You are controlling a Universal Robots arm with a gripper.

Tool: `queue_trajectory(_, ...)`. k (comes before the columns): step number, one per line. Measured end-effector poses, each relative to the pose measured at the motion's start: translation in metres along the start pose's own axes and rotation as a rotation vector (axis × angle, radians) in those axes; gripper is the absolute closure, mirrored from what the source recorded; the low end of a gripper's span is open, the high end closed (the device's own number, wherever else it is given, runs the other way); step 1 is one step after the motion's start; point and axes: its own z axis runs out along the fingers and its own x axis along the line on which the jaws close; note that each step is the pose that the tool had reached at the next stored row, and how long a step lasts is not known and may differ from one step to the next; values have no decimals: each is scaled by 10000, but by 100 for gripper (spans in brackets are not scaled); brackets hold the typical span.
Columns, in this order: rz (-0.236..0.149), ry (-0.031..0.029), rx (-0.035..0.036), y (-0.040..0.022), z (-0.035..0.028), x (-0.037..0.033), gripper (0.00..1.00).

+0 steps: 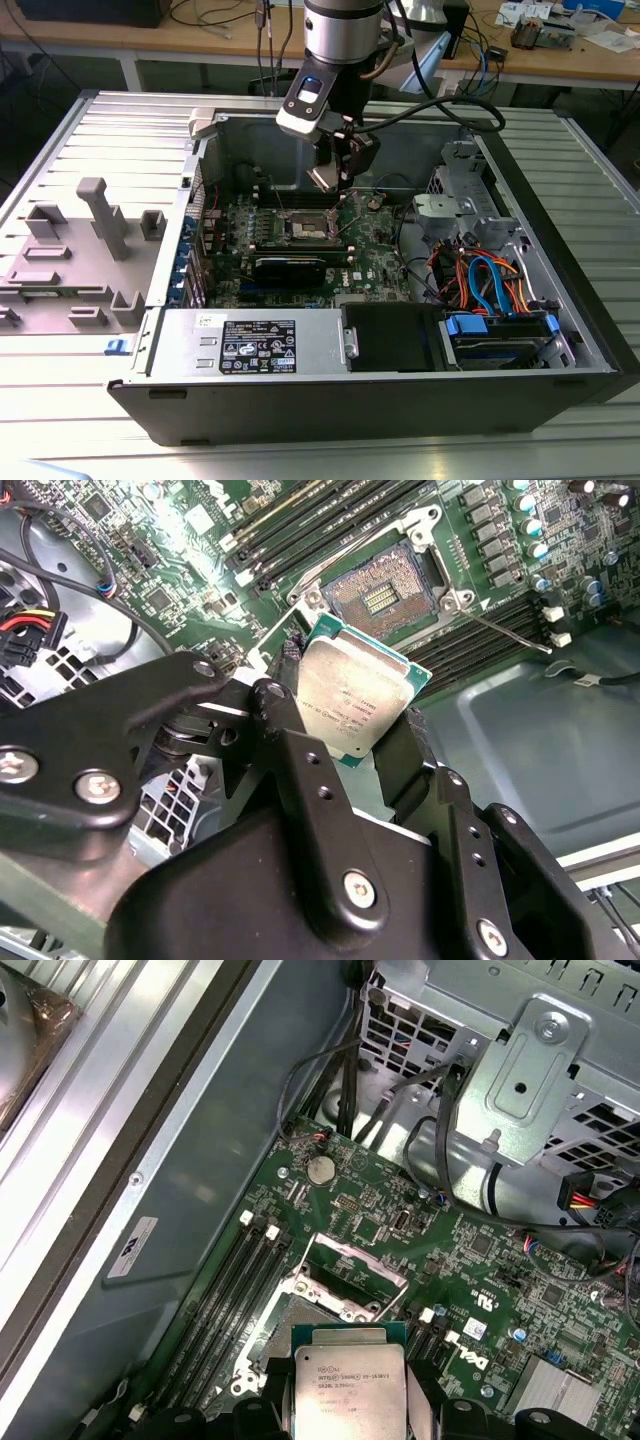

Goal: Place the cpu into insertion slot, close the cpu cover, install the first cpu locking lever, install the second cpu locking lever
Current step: 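Place the cpu into insertion slot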

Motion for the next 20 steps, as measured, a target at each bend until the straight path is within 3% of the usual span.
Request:
queue_trajectory(7, 369, -28, -6, 0, 5, 0, 45)
queue_trajectory(11, 625, -140, 39, -2, 14, 0, 45)
queue_trajectory(13, 651, -382, 161, 1, 16, 3, 45)
queue_trajectory(15, 658, -698, 321, 4, 16, 8, 45)
queue_trajectory(16, 661, -817, 382, 5, 16, 11, 45)
queue_trajectory(17, 662, -891, 420, 7, 16, 14, 45)
queue_trajectory(19, 667, -1104, 527, 11, 18, 22, 45)
queue_trajectory(20, 688, -1140, 546, 13, 19, 25, 45)
